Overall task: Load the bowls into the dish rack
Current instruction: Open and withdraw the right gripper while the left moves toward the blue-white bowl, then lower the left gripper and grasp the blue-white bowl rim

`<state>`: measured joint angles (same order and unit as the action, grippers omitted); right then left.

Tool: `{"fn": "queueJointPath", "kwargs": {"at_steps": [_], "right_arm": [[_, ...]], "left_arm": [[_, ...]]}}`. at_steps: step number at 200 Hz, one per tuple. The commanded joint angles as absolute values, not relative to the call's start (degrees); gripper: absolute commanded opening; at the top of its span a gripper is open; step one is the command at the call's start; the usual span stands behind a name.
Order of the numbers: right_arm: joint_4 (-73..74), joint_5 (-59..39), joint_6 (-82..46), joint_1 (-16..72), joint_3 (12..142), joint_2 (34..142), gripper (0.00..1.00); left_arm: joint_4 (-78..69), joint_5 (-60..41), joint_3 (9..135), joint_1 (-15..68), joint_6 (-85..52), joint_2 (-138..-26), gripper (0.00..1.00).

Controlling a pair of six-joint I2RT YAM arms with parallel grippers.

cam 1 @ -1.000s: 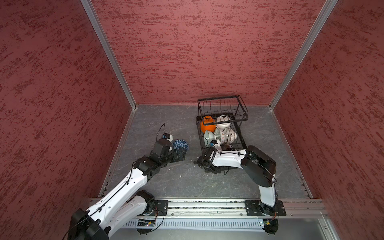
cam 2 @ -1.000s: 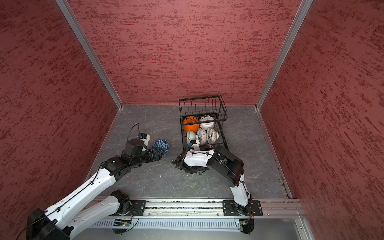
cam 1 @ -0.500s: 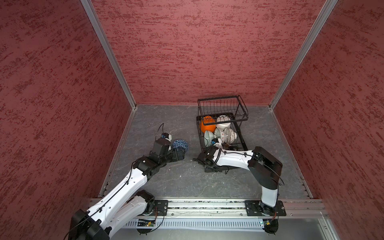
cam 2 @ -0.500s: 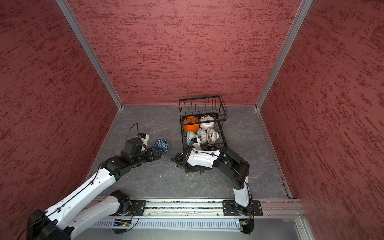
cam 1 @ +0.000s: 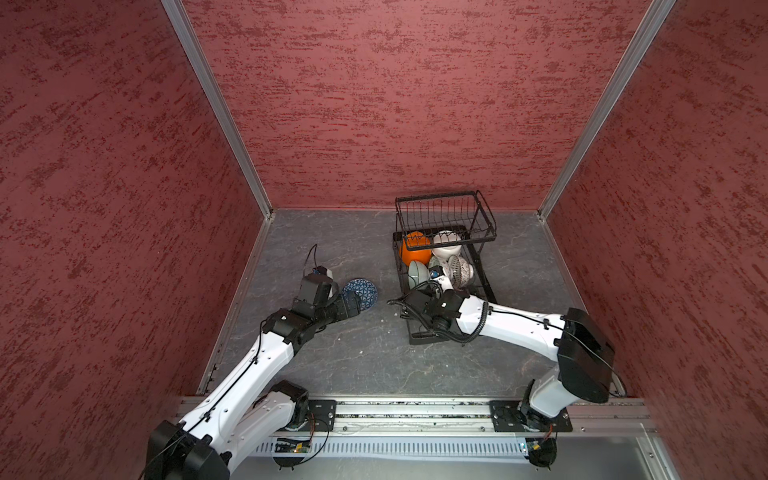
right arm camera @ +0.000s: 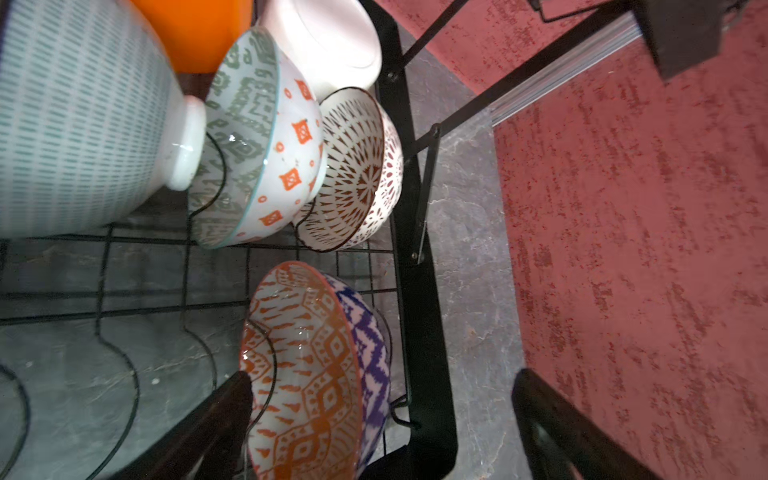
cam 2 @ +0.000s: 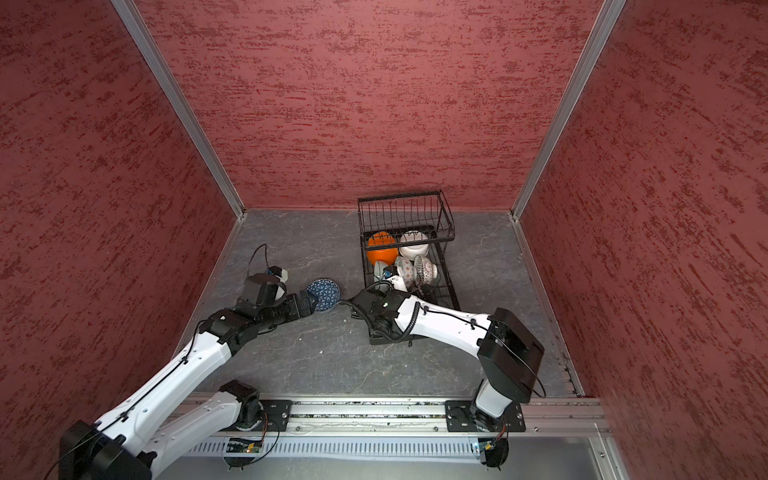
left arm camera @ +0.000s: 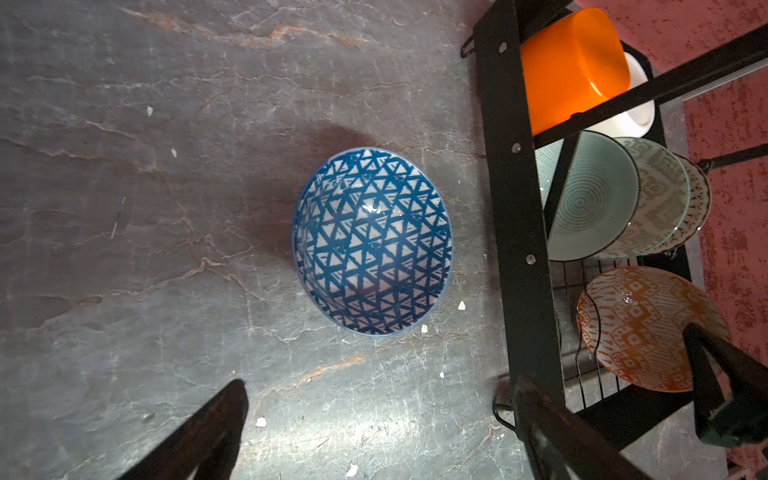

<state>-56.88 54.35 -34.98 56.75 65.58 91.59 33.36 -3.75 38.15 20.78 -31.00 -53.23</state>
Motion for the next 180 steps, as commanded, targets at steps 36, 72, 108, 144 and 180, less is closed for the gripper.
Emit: {"fn": "queueJointPath", "kwargs": {"at_steps": [36, 72, 108, 144, 180], "right_arm": [[-42.0, 38.9, -27.2, 56.1, 62.2, 79.5, 0.99], [-35.1, 31.1, -25.5, 56.0, 60.8, 73.2, 0.98], [-30.4, 24.2, -25.0, 56.1, 59.8, 70.3, 0.98], [-27.1, 20.9, -25.3, 56.1, 58.9, 70.0, 0.98], [-26.4, 19.7, -26.3, 56.0, 57.9, 70.1, 0.98]], "left_arm": [[38.2, -4.0, 40.5, 16.3, -32.0, -57.4, 0.99], [37.3, -4.0, 41.8, 15.2, -31.1, -62.4, 1.0], [35.8, -2.7, 43.9, 14.8, -29.7, -68.5, 0.98], [34.7, -1.0, 46.8, 14.6, -28.4, -76.3, 0.83], [33.3, -0.6, 48.6, 14.6, -27.6, -81.1, 0.68]]}}
